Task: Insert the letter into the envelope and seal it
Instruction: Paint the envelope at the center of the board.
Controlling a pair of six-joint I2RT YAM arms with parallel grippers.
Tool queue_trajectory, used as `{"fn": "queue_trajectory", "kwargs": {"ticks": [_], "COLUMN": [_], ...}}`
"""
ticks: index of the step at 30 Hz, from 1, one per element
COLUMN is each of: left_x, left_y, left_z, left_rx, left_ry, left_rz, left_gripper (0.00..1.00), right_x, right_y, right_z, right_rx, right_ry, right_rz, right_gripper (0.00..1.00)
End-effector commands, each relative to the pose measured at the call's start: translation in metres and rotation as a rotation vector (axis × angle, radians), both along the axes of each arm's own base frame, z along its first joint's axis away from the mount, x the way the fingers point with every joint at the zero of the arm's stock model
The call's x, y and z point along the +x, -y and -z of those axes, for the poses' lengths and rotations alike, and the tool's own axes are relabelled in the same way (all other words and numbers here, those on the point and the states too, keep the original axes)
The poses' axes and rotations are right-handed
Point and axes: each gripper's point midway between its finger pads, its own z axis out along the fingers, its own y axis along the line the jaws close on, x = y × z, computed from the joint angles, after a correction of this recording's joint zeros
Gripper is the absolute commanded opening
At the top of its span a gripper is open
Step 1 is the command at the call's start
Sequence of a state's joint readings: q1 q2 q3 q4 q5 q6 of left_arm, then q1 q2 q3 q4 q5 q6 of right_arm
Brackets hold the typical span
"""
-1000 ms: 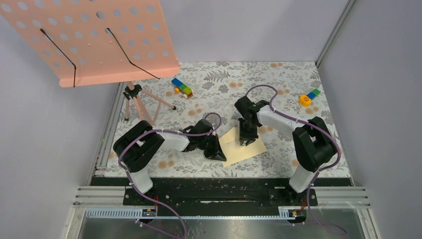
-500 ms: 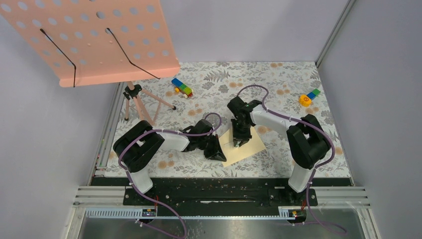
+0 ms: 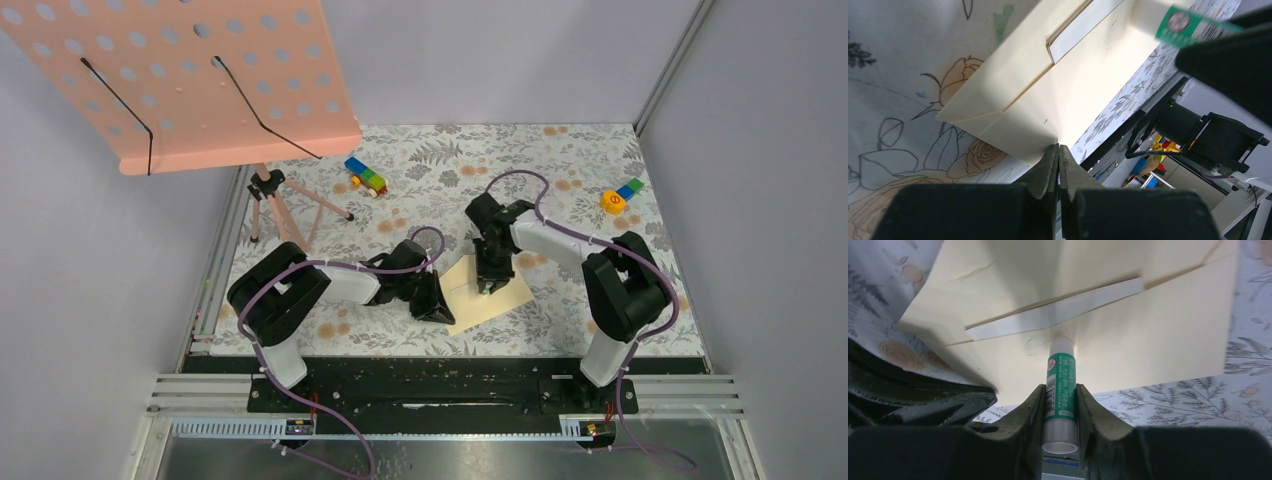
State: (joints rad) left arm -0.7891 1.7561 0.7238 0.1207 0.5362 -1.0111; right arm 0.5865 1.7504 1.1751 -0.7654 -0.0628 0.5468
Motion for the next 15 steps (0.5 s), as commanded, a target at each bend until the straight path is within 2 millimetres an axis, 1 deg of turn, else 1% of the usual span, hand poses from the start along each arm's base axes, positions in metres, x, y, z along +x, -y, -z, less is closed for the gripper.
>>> {"fn": "queue_trajectory", "kwargs": {"ticks": [1,3,5,8,12,14,15], "left_x": [-0.010,-0.010,-0.011,-0.010,-0.011,-0.010,-0.011], "left_y": [-0.023,-0.023,-0.023,-0.024,-0.025,-0.025,-0.025], "left_z": [0.031,0.031,0.031,0.029,0.029,0.029,0.029], "left_rx": [0.122,0.122,0.125,0.126,0.128,0.125,0.124], "left_ry": [-0.033,-0.032,-0.032,-0.027,-0.026,-0.025,-0.027], "left_rz": [-0.017,-0.016,-0.017,-0.019,-0.020,-0.022,-0.021], "left_gripper": [0.00,0.00,0.00,0.00,0.00,0.00,0.00], "right_x": [-0.024,-0.026,-0.024,-0.017,0.000,0.004,0.005], "right_y": [-0.031,-0.040,-0.039,-0.022,0.014,0.024,0.024], "right_z": [0.005,0.004,0.005,0.010,0.010,0.006,0.005], "right_rx": [0.004,0.019,0.015,-0.019,-0.052,-0.071,-0.072], "right_ry": [-0.044,-0.045,-0.035,-0.037,-0.013,-0.002,0.001], "right_rz": [-0.092,-0.098,-0.096,-0.071,0.009,0.014,0.009], "right_gripper": [0.00,0.00,0.00,0.00,0.00,0.00,0.00]}}
